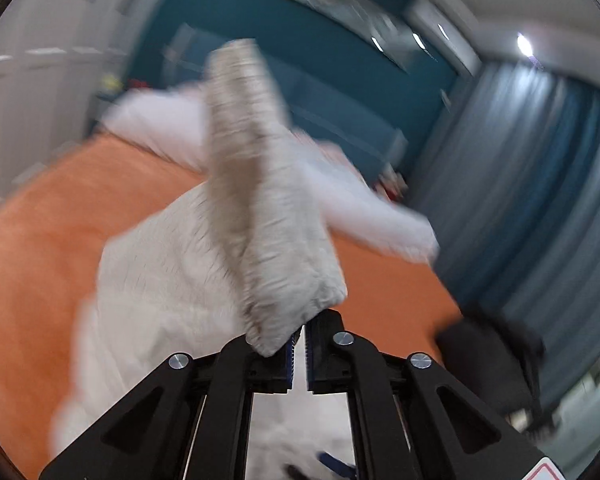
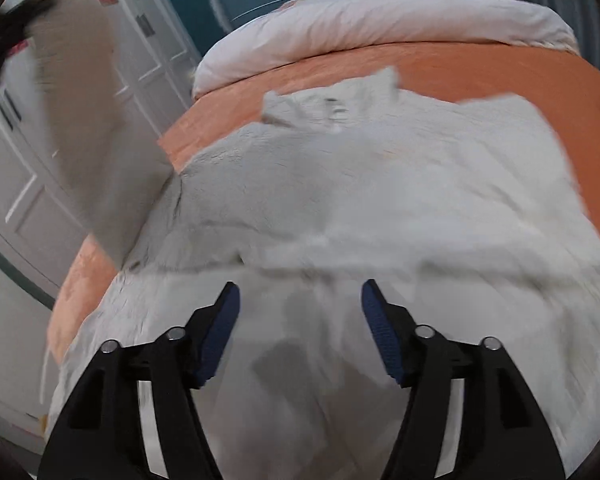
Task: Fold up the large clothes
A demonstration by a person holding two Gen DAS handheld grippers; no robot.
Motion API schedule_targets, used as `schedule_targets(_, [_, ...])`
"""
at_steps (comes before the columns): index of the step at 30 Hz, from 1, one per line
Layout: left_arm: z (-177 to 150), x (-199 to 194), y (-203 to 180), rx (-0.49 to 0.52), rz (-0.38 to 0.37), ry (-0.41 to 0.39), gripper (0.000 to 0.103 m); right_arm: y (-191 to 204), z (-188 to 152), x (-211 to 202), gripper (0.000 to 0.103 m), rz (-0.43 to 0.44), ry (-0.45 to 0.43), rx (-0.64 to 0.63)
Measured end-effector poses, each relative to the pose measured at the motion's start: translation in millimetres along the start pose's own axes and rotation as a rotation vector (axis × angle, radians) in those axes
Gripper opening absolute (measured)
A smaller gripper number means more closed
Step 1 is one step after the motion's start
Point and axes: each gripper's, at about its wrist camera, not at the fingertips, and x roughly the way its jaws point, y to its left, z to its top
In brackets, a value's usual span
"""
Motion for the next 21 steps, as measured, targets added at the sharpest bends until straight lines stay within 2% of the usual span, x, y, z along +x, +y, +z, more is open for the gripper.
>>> schedule_targets(3, [-74.0, 54.8, -33.6, 0.01, 0.007, 0.184, 0.018, -37.1, -18.9, -33.3, 0.065, -0.018, 0.009, 0.097])
schedule_targets(5, [-116.3, 74.9, -33.0, -0.02, 0.023, 0.292, 0.025, -59.7, -28.4, -51.9, 0.066, -0.051, 0.013, 0.138])
schedule_targets(7, [-150.2, 77.7, -11.7, -0.11, 0.036, 0.352, 0.026, -80.3, -35.9, -70.1, 0.066, -0.092, 0.006, 0.167])
schedule_targets(9, [-164.1, 62.4, 14.7, -0.19, 0.058, 0.358, 0.033, -96.7, -40.7, -82.5, 0.067, -0.107, -0.01, 0.219])
schedule_targets(11, [-162.6, 42.6, 47.9, -0.274, 0.096, 0.321, 0.038, -105.8, -39.4, -86.1, 0.067, -0.083, -0.03, 0.282])
schedule_targets(13, [-157.7, 19.5, 70.0, -0.323, 0.173, 0.263, 0.039, -105.0, -32.4, -81.5, 0.067, -0.059, -0.04, 0.305])
schedule_targets(15, [-143.4, 0.9, 98.4, -0.336, 0.266, 0.207, 0.039, -94.4, -17.4, -74.7, 0.067, -0.047, -0.058, 0.284])
schedule_targets(19, [-119.8, -18.7, 141.4, -0.306, 0.432, 0.15, 0.039, -70.5, 17.0, -55.3, 0.067, -0.053, -0.069, 0.185])
schedule_targets(21, [-109.7, -20.3, 160.5, -0.279, 0.487, 0.141, 0.039, -65.9, 33.4, -40.1, 0.072, -0.068, -0.061, 0.164])
